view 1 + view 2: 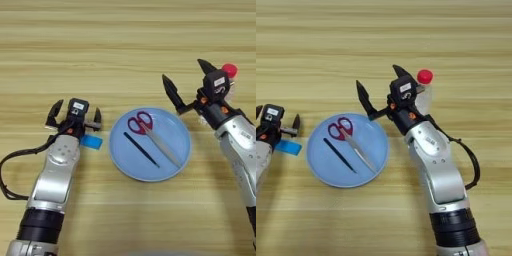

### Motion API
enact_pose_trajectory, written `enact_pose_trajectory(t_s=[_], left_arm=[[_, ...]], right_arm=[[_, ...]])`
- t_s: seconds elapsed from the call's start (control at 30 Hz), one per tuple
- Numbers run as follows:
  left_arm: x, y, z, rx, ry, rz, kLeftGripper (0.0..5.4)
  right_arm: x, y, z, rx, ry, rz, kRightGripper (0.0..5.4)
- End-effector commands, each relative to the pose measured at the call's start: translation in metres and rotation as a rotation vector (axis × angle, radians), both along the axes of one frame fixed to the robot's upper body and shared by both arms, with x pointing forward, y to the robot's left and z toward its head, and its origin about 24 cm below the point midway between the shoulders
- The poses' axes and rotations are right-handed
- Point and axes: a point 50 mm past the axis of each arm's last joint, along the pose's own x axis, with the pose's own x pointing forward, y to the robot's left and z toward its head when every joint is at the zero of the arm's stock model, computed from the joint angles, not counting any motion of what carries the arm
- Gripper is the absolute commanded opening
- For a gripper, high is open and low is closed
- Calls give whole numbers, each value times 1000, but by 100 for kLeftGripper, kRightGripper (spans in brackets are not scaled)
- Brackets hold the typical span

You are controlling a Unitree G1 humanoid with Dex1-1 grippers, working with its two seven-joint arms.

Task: Move the objects on the table

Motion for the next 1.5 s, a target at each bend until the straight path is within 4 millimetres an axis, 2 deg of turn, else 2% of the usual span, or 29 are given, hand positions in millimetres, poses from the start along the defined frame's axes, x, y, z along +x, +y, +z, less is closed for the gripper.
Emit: enact_pose_trajectory(t_s=[0.03, 0.1, 0.3, 0.47, 0.73, 0.87, 1.0, 1.4, 1.5], left_arm=[[1, 6, 8, 31, -29, 8, 540], [1, 8, 9, 23, -39, 20, 540], [12, 12, 26, -114, -235, 86, 540], [21, 19, 36, -129, -384, 132, 540], [26, 31, 33, -130, -446, 159, 540], [27, 29, 34, -134, -466, 165, 540], [27, 26, 36, -137, -479, 161, 540], [29, 25, 32, -145, -462, 171, 540], [29, 24, 31, -142, -456, 170, 540]], right_arm=[[0, 1, -2, -9, 14, 4, 536], [1, 0, -2, -9, 14, 2, 536], [2, -2, -4, -10, 19, -8, 536], [2, -9, 4, -8, -42, -53, 536], [6, -26, 13, -5, -123, -157, 536], [2, -15, -1, -76, -42, -59, 536], [1, -13, -13, -140, 42, -10, 536], [-5, 4, -66, -256, 308, 147, 536], [-7, 7, -71, -256, 331, 167, 536]])
